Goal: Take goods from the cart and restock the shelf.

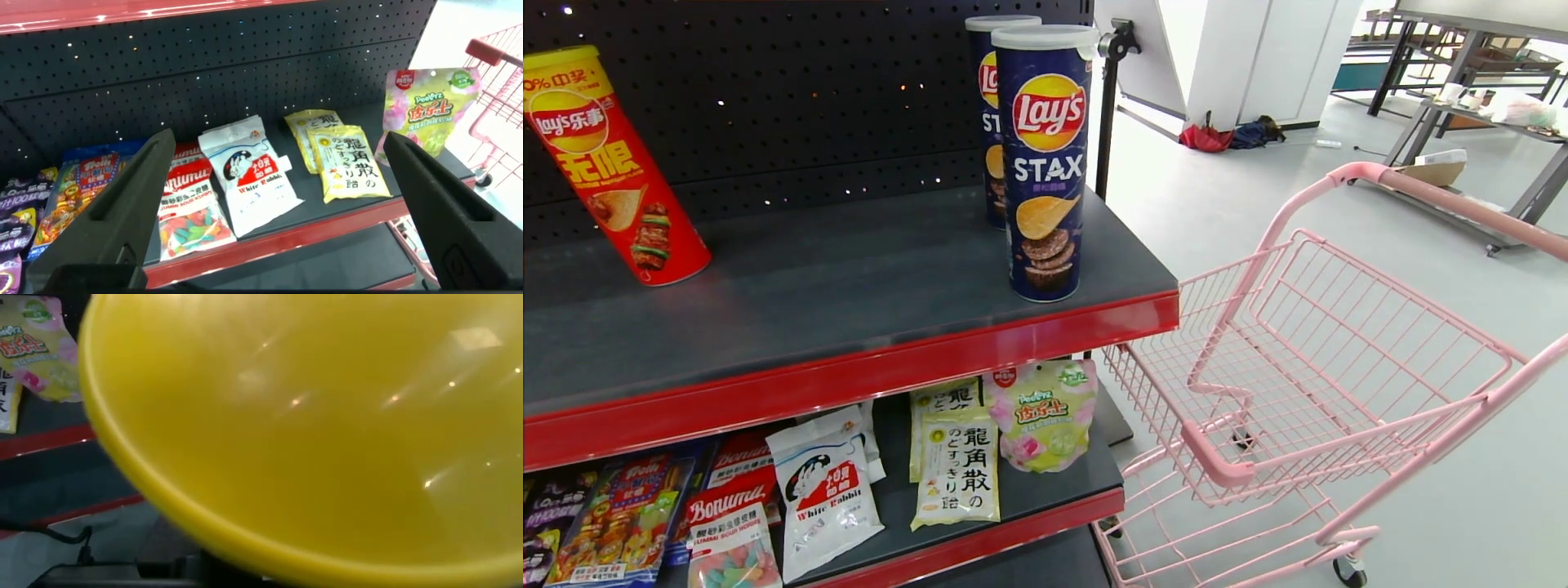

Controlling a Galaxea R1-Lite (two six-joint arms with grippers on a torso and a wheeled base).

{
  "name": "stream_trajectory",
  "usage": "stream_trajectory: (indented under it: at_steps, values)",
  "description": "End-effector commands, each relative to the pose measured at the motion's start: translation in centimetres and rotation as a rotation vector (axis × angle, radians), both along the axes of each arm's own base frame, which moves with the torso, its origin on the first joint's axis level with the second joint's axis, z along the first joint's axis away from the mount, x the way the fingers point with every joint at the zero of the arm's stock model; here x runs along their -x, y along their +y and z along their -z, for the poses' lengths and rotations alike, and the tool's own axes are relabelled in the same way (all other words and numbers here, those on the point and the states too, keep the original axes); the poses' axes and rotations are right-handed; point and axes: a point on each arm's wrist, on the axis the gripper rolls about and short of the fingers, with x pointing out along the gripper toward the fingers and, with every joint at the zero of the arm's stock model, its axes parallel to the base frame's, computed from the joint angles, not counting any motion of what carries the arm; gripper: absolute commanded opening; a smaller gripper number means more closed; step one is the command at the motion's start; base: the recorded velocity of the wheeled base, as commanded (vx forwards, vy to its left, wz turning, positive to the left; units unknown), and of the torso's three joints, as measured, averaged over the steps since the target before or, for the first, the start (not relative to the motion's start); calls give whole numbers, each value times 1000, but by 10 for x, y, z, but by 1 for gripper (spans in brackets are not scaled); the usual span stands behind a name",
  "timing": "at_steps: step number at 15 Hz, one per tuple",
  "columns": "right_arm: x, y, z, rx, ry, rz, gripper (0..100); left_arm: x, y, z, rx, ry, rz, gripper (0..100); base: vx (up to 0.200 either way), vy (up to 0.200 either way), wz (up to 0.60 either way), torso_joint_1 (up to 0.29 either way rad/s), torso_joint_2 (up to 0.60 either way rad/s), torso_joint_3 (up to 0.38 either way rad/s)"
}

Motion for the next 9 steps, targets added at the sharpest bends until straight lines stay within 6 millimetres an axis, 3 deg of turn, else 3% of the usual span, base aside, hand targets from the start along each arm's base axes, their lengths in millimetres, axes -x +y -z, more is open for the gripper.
stream_trajectory:
  at_steps: [1, 9]
  values:
    - [8, -1, 2, -4, -39, 3, 0, 0, 0, 0, 0, 0, -1, 100, 0, 0, 0, 0, 0, 0]
    - [14, -2, 4, -4, -59, 12, 0, 0, 0, 0, 0, -1, -1, 100, 0, 0, 0, 0, 0, 0]
